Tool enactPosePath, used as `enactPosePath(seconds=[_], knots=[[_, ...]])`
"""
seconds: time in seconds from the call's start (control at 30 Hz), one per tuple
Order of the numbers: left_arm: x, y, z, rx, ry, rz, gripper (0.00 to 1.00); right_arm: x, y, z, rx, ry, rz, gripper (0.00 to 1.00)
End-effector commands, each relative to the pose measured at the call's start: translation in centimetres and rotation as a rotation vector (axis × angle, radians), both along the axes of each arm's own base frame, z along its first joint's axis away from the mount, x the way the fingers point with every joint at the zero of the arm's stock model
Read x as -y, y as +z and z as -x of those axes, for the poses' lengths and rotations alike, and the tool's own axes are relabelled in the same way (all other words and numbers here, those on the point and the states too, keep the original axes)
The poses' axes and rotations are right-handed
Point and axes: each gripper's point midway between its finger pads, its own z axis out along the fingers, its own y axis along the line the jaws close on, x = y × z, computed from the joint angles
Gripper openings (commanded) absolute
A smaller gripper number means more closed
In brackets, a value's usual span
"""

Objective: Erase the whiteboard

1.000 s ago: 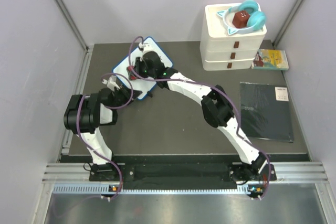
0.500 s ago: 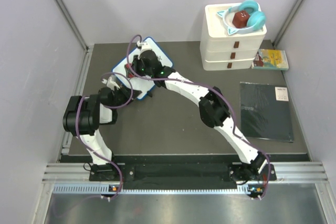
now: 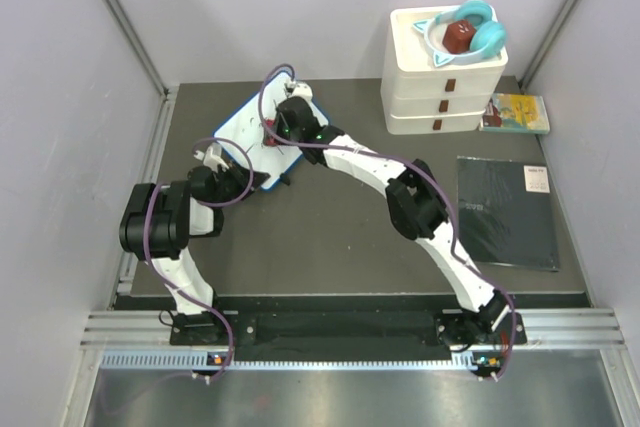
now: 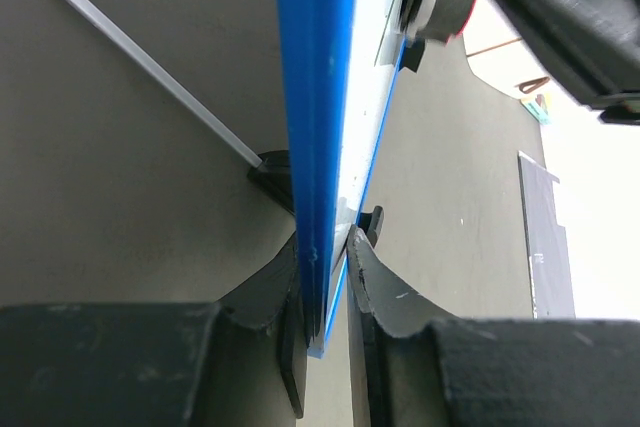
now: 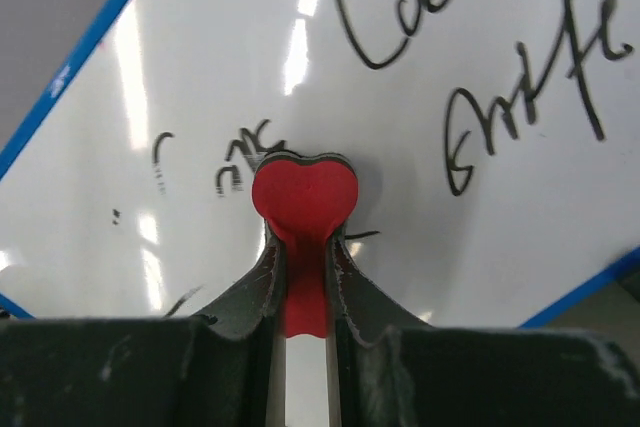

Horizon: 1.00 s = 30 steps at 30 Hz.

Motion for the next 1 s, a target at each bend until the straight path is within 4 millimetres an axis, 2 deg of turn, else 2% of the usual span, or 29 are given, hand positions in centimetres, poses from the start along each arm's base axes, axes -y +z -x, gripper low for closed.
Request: enactPosePath(seconds=[0.0,0.07,0.1,0.17,0.3,0.43,0.57,0.67,0.7,0.77,0.9,0.97], knots=[[-0.2,-2.2,1.4,-0.107,0.011,-0.012,0.06,5.8,-9.8,2.2,-0.266,-0.098,0.153,0.0],[-0.2,-2.2,1.4,-0.106,0.007,-0.012,0.06,6.0,-10.3,2.8,-0.294,-0.104,0.143,0.0],[-0.2,-2.2,1.4,-0.104,0.005,-0.011,0.06,6.3,-11.3,3.6,-0.327,-0.1,0.142,0.0],[-0.1,-2.2,1.4,-0.107,0.001,-0.011,0.06,6.3,-12.2,4.5,-0.347,-0.095,0.127,0.0],[0.0,-2.2,1.4,-0.107,-0.007,-0.006,0.06,5.2,-12.3,5.7,-0.323,-0.074,0.132,0.0],[0.0,-2.3,1.4,-0.108,-0.01,-0.006,0.06,2.8,-11.7,7.3,-0.296,-0.022,0.115,0.0],[0.1,-2.3,1.5,-0.107,-0.015,-0.006,0.06,-0.8,-10.2,9.6,-0.276,0.047,0.058,0.0],[0.2,-2.3,1.5,-0.107,-0.018,-0.005,0.06,-2.6,-9.1,10.8,-0.268,0.082,0.04,0.0],[0.1,-2.3,1.5,-0.107,-0.015,-0.006,0.06,-3.3,-9.1,11.8,-0.268,0.102,0.041,0.0],[0.1,-2.2,1.5,-0.108,-0.016,-0.004,0.06,-4.0,-8.8,12.5,-0.266,0.114,0.035,0.0],[0.1,-2.2,1.6,-0.104,-0.02,-0.005,0.06,-3.0,-10.3,12.8,-0.317,0.079,0.038,0.0],[0.2,-2.2,1.6,-0.104,-0.021,-0.005,0.06,-1.4,-11.3,12.1,-0.361,0.033,0.031,0.0]])
